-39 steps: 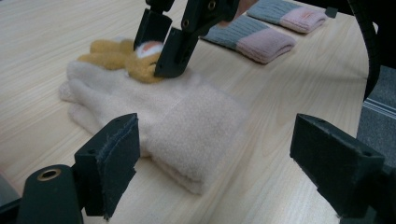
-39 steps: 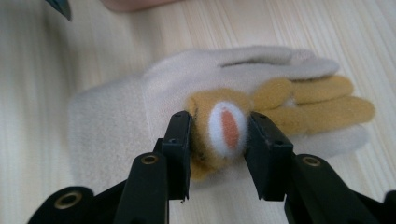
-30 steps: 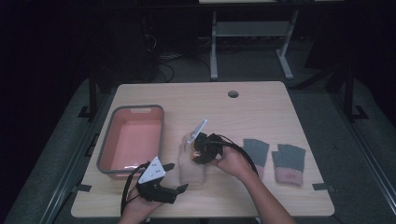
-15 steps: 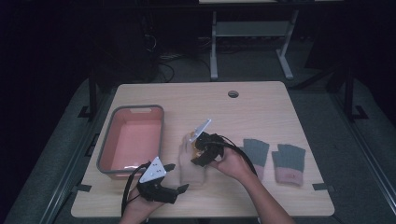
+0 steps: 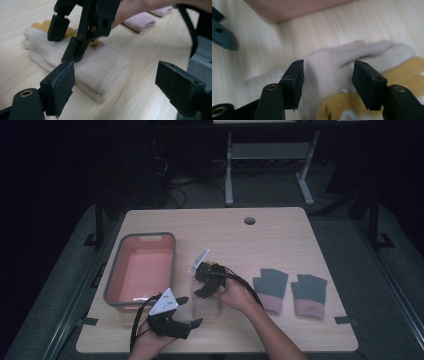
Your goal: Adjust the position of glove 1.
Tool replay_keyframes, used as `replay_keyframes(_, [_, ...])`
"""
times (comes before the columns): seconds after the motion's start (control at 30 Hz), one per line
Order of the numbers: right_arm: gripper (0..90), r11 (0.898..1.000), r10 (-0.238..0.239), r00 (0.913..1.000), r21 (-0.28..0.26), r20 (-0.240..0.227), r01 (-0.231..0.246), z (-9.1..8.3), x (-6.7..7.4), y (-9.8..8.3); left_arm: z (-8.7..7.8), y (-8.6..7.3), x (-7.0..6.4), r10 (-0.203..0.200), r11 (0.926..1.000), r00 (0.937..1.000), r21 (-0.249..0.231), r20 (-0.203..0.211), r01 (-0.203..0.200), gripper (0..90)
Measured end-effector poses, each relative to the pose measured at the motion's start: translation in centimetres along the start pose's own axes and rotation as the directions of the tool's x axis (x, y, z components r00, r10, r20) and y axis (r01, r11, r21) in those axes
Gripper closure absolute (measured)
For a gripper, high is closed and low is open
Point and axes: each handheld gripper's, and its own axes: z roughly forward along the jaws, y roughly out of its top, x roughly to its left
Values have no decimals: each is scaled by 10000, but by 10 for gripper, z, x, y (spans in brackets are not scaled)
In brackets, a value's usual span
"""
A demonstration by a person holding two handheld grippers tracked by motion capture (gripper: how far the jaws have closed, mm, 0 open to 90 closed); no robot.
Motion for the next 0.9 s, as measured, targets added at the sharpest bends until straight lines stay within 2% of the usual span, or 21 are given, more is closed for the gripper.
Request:
replay_keyframes(0.07, [441, 9999, 49, 9998, -113, -208, -51, 2, -3, -5, 1, 1, 0, -97, 9999, 9999, 49, -53, 97, 162])
replay_keyframes(0.23, [453, 10000, -43, 9998, -8, -176, 43, -2, -7, -11, 4, 3, -1, -616, 9981, 9980, 22, 127, 616, 162])
replay_keyframes(0.33, [454, 10000, 6, 9999, 58, -107, -6, -6, -10, -18, 8, 5, -1, -746, 9972, 9970, 68, 188, 745, 162])
replay_keyframes(0.43, [454, 9997, 224, 9997, 27, -60, -224, -11, -12, -26, 15, 7, -1, -945, 9954, 9952, 159, 241, 942, 162])
replay_keyframes(0.5, [453, 9995, 325, 9995, 8, -10, -325, -14, -13, -31, 21, 8, 0, -939, 9951, 9954, 331, 208, 931, 162])
replay_keyframes(0.57, [443, 9984, 555, 9985, -55, 11, -555, -18, -15, -36, 27, 9, 0, -1175, 9916, 9928, 568, 237, 1160, 162])
replay_keyframes(0.67, [345, 9935, 999, 9947, -577, 255, -983, -29, -16, -44, 36, 11, 1, -1545, 9850, 9880, 769, -71, 1546, 164])
replay_keyframes(0.7, [291, 9844, 1463, 9888, -1033, 302, -1425, -38, -16, -52, 41, 13, 3, -1744, 9802, 9845, 915, -205, 1756, 163])
replay_keyframes(0.73, [291, 9844, 1463, 9888, -1033, 302, -1425, -38, -16, -52, 41, 13, 3, -1744, 9802, 9845, 915, -205, 1756, 163])
replay_keyframes(0.77, [285, 9773, 1752, 9842, -1249, 241, -1709, -42, -16, -56, 44, 13, 5, -1859, 9776, 9820, 938, -331, 1882, 163])
replay_keyframes(0.8, [272, 9703, 2060, 9783, -1338, 205, -2015, -47, -14, -61, 47, 14, 6, -2190, 9705, 9752, 958, -330, 2212, 165])
replay_keyframes(0.83, [241, 9622, 2361, 9713, -1463, 276, -2297, -51, -12, -66, 49, 14, 9, -2374, 9650, 9710, 1077, -284, 2391, 165])
replay_keyframes(0.87, [210, 9513, 2688, 9628, -1642, 287, -2607, -55, -11, -71, 52, 15, 10, -2624, 9587, 9646, 1070, -254, 2636, 166])
replay_keyframes(0.9, [226, 9246, 3390, 9408, -1863, 50, -3322, -61, -8, -81, 57, 15, 13, -2924, 9492, 9555, 1095, -379, 2949, 207])
